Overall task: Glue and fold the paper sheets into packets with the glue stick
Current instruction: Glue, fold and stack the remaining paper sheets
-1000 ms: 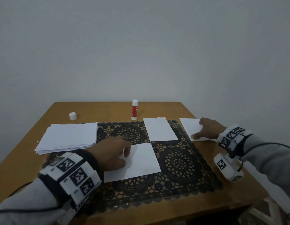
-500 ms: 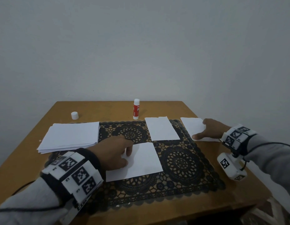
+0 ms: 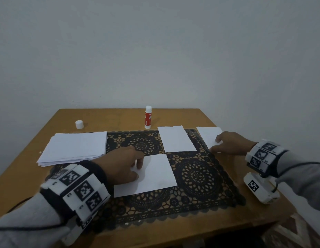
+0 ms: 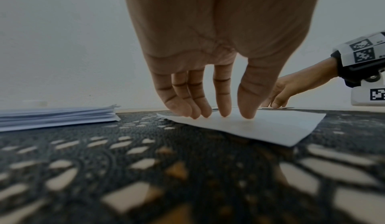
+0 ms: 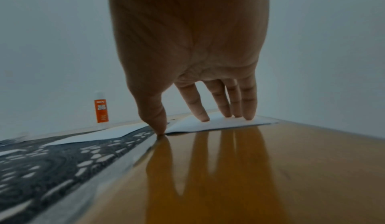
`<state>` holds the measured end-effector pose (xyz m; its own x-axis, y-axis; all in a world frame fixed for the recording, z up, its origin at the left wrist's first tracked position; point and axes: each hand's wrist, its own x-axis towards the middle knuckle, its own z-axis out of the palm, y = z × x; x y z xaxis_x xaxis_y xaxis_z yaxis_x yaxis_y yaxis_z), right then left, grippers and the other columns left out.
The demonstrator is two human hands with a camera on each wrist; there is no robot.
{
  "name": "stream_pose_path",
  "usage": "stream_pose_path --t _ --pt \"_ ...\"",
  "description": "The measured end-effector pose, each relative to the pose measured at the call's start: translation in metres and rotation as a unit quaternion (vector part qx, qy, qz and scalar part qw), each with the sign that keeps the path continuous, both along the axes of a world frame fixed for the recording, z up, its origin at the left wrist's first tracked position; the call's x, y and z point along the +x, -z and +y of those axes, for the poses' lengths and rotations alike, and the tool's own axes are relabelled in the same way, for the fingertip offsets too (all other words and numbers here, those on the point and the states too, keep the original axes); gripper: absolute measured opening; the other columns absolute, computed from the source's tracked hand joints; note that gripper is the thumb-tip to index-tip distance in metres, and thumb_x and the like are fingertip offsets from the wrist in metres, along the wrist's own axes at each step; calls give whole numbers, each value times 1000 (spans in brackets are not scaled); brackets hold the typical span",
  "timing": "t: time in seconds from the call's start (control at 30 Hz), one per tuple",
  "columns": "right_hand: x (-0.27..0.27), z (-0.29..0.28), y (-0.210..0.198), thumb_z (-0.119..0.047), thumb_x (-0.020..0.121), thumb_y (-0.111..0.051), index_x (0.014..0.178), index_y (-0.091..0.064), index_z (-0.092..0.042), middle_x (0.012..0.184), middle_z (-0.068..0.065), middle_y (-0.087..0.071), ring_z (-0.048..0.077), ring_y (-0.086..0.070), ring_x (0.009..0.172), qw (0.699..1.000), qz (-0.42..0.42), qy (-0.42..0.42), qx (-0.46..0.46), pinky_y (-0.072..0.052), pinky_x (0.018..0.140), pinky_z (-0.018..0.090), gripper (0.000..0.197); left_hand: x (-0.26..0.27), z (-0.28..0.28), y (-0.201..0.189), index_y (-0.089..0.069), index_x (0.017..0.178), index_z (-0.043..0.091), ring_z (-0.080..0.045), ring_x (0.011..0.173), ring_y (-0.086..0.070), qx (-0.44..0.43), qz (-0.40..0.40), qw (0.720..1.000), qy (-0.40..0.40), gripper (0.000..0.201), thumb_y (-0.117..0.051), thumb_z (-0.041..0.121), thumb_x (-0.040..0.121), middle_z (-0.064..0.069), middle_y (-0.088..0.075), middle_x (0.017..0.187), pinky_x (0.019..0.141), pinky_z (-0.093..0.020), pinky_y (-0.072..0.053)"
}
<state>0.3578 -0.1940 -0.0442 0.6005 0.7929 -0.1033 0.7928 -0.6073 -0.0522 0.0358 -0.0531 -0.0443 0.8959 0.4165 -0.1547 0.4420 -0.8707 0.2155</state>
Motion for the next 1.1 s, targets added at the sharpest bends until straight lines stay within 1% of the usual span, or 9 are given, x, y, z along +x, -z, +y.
stream_pose_path --t 0.2,0.33,0.43,0.53,0.67,0.8,0.9,1.0,1.1 --pt "-5 0 -2 -45 88 -63 122 -62 -16 128 7 -59 23 -55 110 997 -35 -69 -7 -41 83 26 45 -1 -1 -1 -56 107 27 -8 90 -44 1 0 1000 -1 22 -64 33 87 8 -47 103 68 -16 -34" --pt "-5 -4 -4 -44 89 -64 120 -62 -20 131 3 -58 21 -53 113 993 -38 -106 -20 -37 82 25 40 -1 -1 -1 -56 108 25 -9 89 -44 5 -2 1000 0 23 -64 33 87 8 -46 102 67 -17 -34" --pt "-1 -7 -4 -39 91 -63 116 -65 -21 128 2 -61 20 -55 111 991 -58 -124 -4 -33 78 23 31 -1 0 -1 -56 107 26 -8 88 -44 6 -4 1000 0 23 -64 33 87 8 -46 101 64 -13 -33" --pt "-4 -8 -3 -35 94 -59 110 -66 -20 120 1 -65 19 -58 103 987 -68 -144 8 -34 75 23 24 -1 -1 -1 -57 107 26 -9 88 -44 5 -3 1000 -2 23 -64 33 87 7 -47 102 67 -18 -34" --pt "-7 -9 3 -29 99 -48 110 -58 -15 107 6 -67 16 -54 81 978 -129 -162 -19 -37 68 24 20 -1 -1 -2 -57 108 25 -9 87 -44 3 -2 1000 -4 23 -64 33 87 7 -47 102 65 -15 -33" --pt "-5 -8 4 -26 99 -49 113 -51 -15 104 8 -63 17 -49 80 971 -144 -179 -64 -36 65 24 19 0 -1 -2 -56 108 26 -10 89 -45 -4 3 1000 -8 23 -63 33 88 7 -48 103 67 -17 -34" --pt "2 -8 6 -22 100 -44 102 -46 -17 96 7 -60 17 -47 75 969 -151 -186 -58 -29 55 20 6 -1 -2 -2 -56 108 26 -10 89 -45 -2 1 1000 -9 23 -63 33 88 8 -48 103 65 -15 -33" --pt "9 -7 7 -24 104 -36 92 -43 -17 78 -4 -50 9 -44 65 975 -121 -185 -18 -26 53 17 15 -1 -2 -2 -57 109 25 -10 88 -45 -4 -2 1000 -9 23 -63 32 88 7 -48 103 65 -15 -33" --pt "15 -4 6 -27 102 -42 77 -45 -20 70 -10 -46 10 -45 64 978 -111 -178 15 -25 54 19 26 -1 -3 -3 -57 109 25 -9 88 -45 -6 -2 1000 -9 23 -63 32 88 7 -47 102 67 -17 -33"
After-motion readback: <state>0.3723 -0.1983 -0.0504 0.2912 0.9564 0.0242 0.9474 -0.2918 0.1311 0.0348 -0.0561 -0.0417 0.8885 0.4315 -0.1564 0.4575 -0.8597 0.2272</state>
